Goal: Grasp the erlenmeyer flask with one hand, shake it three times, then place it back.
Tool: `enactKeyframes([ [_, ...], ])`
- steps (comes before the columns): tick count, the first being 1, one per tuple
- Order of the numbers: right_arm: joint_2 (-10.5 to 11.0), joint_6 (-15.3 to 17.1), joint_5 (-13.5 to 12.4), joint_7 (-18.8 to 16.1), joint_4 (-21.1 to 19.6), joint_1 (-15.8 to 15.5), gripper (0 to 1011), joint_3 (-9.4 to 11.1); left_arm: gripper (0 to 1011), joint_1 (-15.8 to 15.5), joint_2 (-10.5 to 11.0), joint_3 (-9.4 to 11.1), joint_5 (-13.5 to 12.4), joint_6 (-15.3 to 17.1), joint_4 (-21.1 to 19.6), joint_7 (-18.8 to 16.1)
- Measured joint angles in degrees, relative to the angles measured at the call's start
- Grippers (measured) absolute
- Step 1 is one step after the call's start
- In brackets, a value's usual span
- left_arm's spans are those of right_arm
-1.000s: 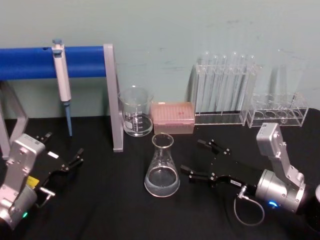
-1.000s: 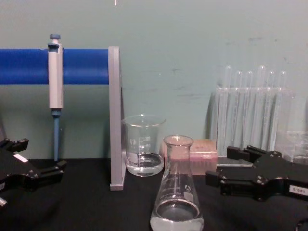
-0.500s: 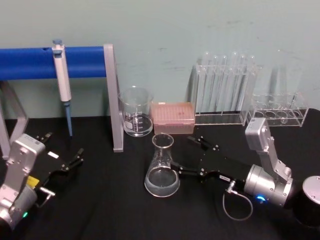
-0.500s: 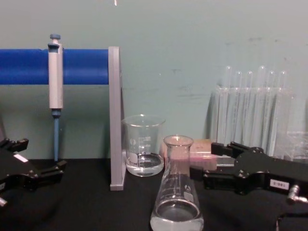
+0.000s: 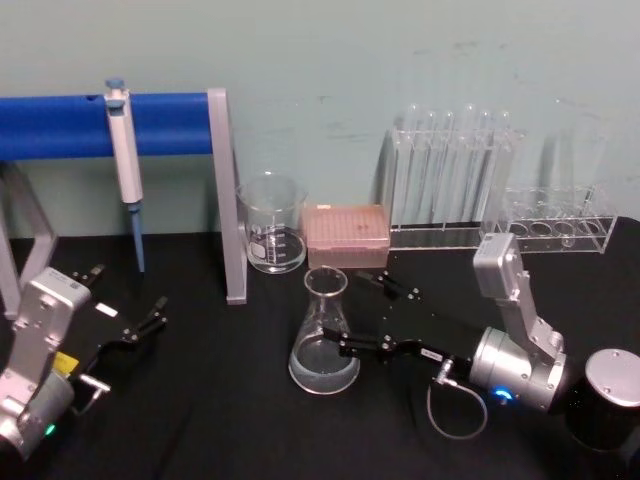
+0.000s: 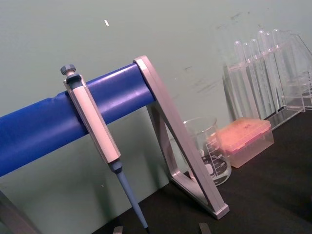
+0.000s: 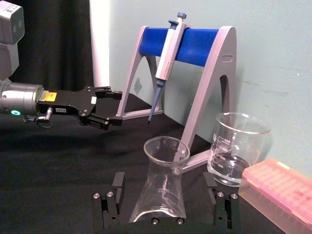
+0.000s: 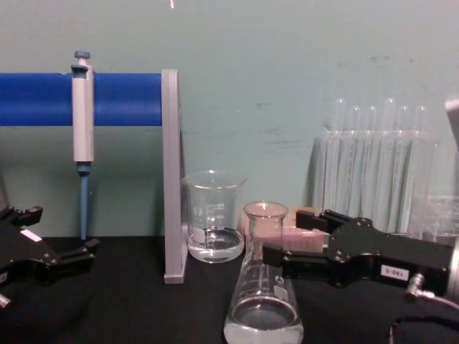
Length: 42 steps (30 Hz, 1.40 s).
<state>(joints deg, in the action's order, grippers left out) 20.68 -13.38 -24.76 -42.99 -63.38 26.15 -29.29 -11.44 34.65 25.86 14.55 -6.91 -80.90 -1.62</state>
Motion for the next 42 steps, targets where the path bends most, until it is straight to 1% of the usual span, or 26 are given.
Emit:
enactKeyframes([
  [9,-0.9,-0.1,0.3,0.4,0.4,0.5,1000,-0.6,1001,0.0,0.0,0.0,0.0,0.0,0.0,0.0],
  [23,-2.9,-0.1,1.4,1.8,2.3,1.9,1000,-1.1,1001,0.0,0.0,0.0,0.0,0.0,0.0,0.0],
  [33,-4.4,-0.3,2.1,2.4,4.5,3.0,1000,-1.3,1001,0.0,0.0,0.0,0.0,0.0,0.0,0.0],
  [42,-5.1,-0.4,2.4,2.7,5.6,3.3,1000,-1.0,1001,0.0,0.0,0.0,0.0,0.0,0.0,0.0],
])
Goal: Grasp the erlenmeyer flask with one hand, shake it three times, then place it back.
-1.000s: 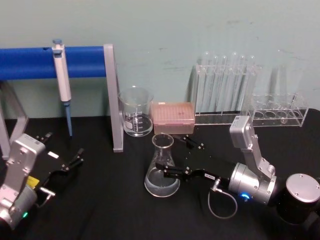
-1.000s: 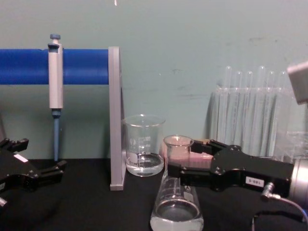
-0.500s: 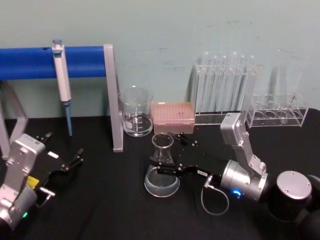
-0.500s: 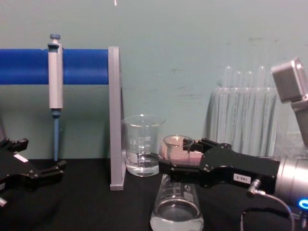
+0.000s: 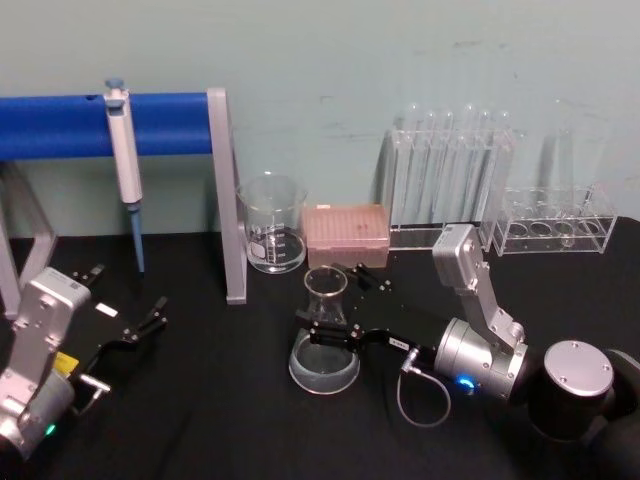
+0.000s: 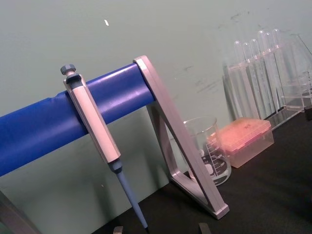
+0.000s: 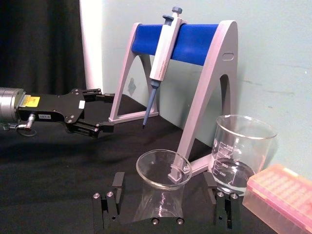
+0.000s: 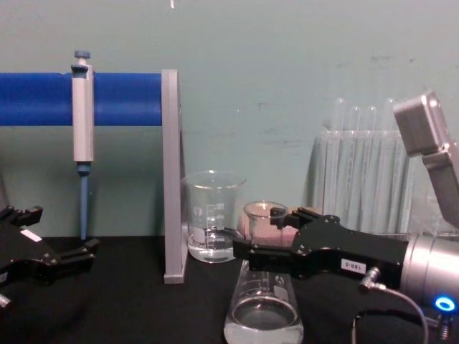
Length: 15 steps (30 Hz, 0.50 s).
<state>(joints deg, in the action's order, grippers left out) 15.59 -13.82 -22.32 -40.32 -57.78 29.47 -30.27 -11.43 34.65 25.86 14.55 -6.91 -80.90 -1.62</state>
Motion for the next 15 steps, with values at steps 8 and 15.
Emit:
enactKeyframes([
  [8,-0.1,-0.1,0.0,0.0,0.1,0.0,1000,0.2,1001,0.0,0.0,0.0,0.0,0.0,0.0,0.0],
  [15,-0.1,-0.1,0.0,0.0,0.1,0.0,1000,0.1,1001,0.0,0.0,0.0,0.0,0.0,0.0,0.0],
])
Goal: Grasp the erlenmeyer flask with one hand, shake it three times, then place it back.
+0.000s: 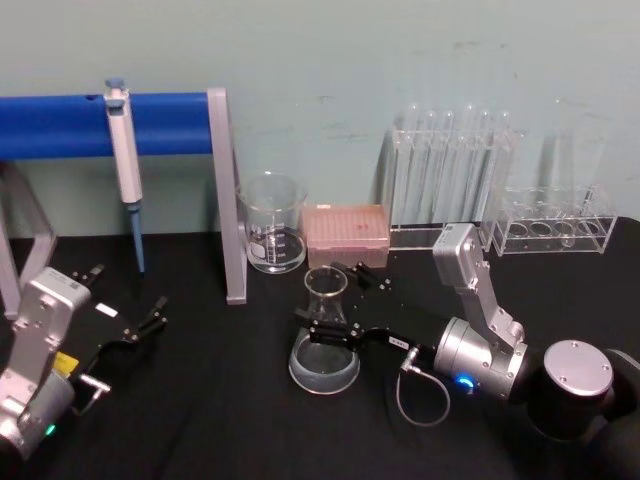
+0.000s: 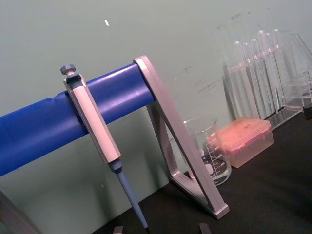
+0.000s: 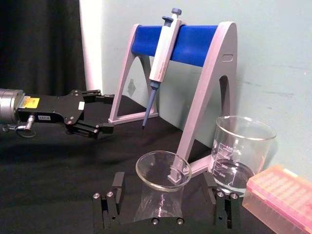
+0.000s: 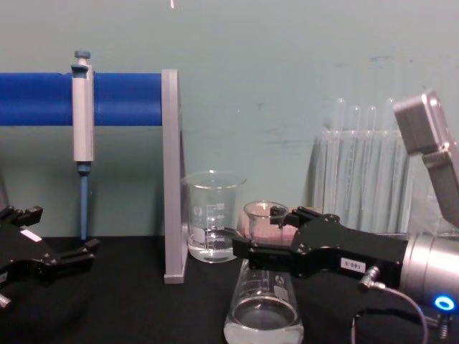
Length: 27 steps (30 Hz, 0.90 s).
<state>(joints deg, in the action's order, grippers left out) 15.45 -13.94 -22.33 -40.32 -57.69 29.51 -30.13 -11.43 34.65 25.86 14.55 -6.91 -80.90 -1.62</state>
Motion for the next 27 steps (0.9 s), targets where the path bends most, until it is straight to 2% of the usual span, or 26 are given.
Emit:
enactKeyframes([
  [14,0.1,0.0,0.0,0.0,-0.1,0.0,977,0.0,1001,0.0,0.0,0.0,0.0,0.0,0.0,0.0],
  [25,0.1,0.0,0.0,0.0,-0.1,0.0,707,0.0,1001,0.0,0.0,0.0,0.0,0.0,0.0,0.0],
  [27,0.1,0.0,0.0,0.0,-0.1,0.0,622,0.0,1001,0.0,0.0,0.0,0.0,0.0,0.0,0.0],
])
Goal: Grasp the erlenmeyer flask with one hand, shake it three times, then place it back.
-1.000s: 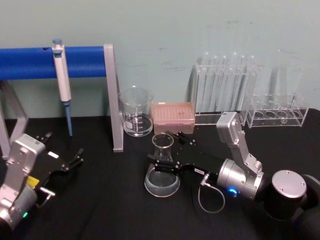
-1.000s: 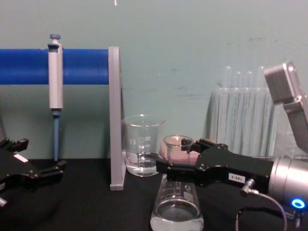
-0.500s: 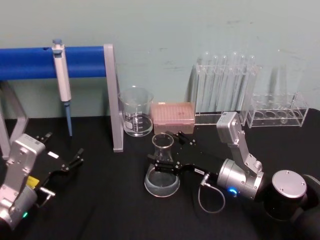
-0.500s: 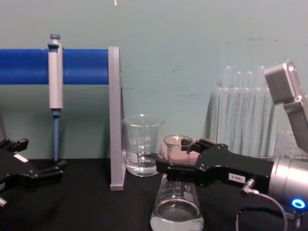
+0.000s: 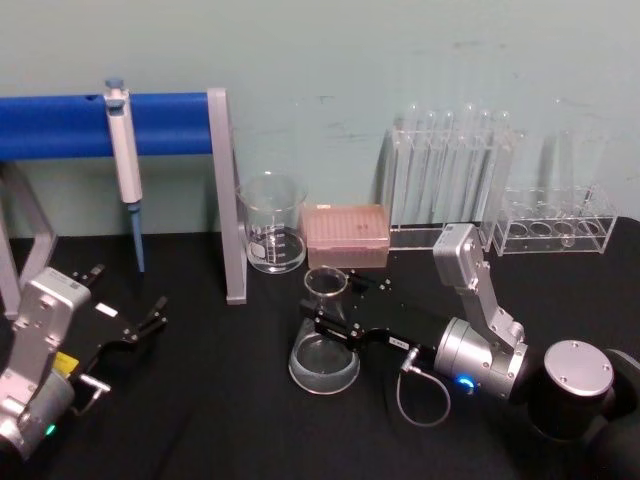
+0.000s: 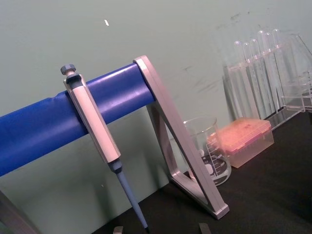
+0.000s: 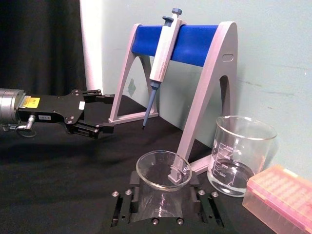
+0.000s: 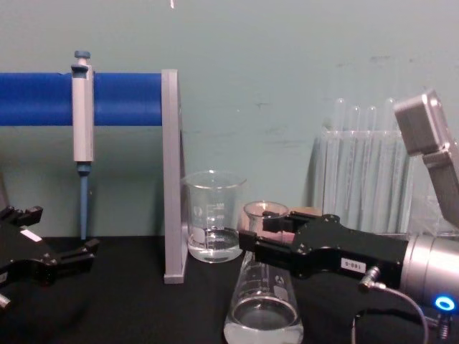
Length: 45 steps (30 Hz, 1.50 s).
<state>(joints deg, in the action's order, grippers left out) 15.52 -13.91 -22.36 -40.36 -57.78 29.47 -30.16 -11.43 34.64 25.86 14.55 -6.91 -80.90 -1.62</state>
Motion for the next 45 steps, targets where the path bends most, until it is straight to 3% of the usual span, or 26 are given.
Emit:
enactKeyframes([
  [4,0.0,0.0,0.0,0.0,0.0,0.0,482,0.0,1001,0.0,0.0,0.0,0.0,0.0,0.0,0.0],
  [7,0.0,0.0,0.0,0.0,0.0,0.0,451,0.0,1001,0.0,0.0,0.0,0.0,0.0,0.0,0.0],
  [30,0.1,0.1,0.1,0.2,-0.2,-0.1,451,0.0,1001,0.0,0.0,0.0,0.0,0.0,0.0,0.0],
  [37,1.1,1.0,0.7,1.3,-3.1,-1.2,451,0.6,1001,0.0,0.0,0.0,0.0,0.0,0.0,0.0],
  [45,2.4,2.5,-0.5,2.2,-7.5,-2.9,451,1.9,1000,0.0,0.0,0.0,0.0,0.0,0.0,0.0],
])
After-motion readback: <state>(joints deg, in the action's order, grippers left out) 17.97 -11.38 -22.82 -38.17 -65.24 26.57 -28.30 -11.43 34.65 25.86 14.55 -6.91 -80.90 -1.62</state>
